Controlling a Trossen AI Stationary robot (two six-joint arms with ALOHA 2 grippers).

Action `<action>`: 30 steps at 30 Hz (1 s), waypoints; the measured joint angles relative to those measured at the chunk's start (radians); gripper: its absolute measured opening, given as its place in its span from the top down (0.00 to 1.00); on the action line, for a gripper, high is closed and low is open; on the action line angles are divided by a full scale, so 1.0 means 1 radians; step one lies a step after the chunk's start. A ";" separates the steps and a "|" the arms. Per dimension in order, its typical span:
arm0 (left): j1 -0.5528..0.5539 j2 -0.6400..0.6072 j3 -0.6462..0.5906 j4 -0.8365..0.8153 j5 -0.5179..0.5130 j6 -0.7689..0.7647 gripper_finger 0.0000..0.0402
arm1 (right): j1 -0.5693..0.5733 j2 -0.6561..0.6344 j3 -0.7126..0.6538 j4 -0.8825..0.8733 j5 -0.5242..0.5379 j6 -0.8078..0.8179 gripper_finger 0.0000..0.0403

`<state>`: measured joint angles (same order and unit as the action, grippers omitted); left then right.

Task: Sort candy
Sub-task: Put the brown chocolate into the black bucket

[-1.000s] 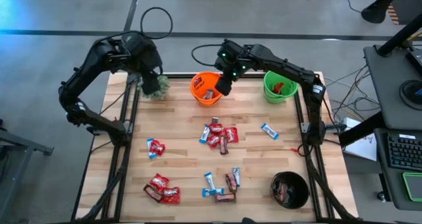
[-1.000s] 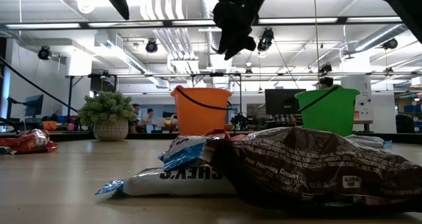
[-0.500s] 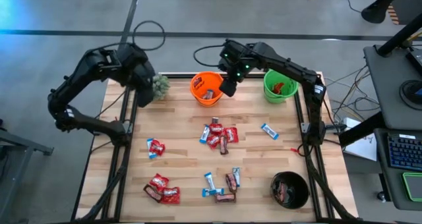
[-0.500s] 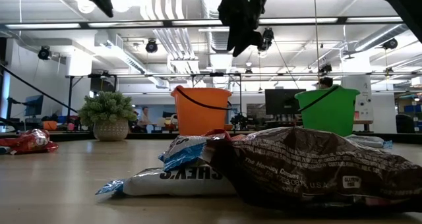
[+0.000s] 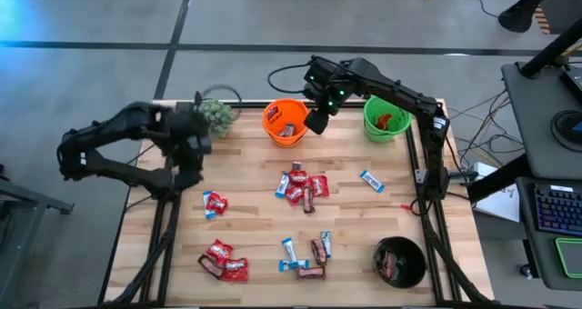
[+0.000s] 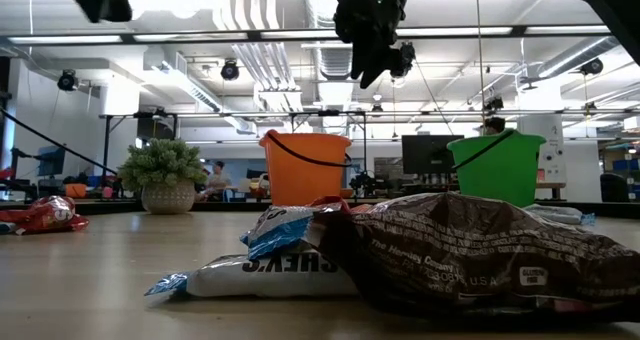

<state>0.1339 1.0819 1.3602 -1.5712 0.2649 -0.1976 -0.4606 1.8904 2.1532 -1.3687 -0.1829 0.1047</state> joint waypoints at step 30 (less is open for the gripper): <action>-0.568 0.186 -0.089 0.513 -0.049 -0.138 0.61 | 0.174 -0.221 -0.002 -0.203 0.235 0.319 0.55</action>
<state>-0.4345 1.2680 1.2716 -1.0586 0.2161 -0.3360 -0.2867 1.6695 2.1513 -1.5719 0.0520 0.4238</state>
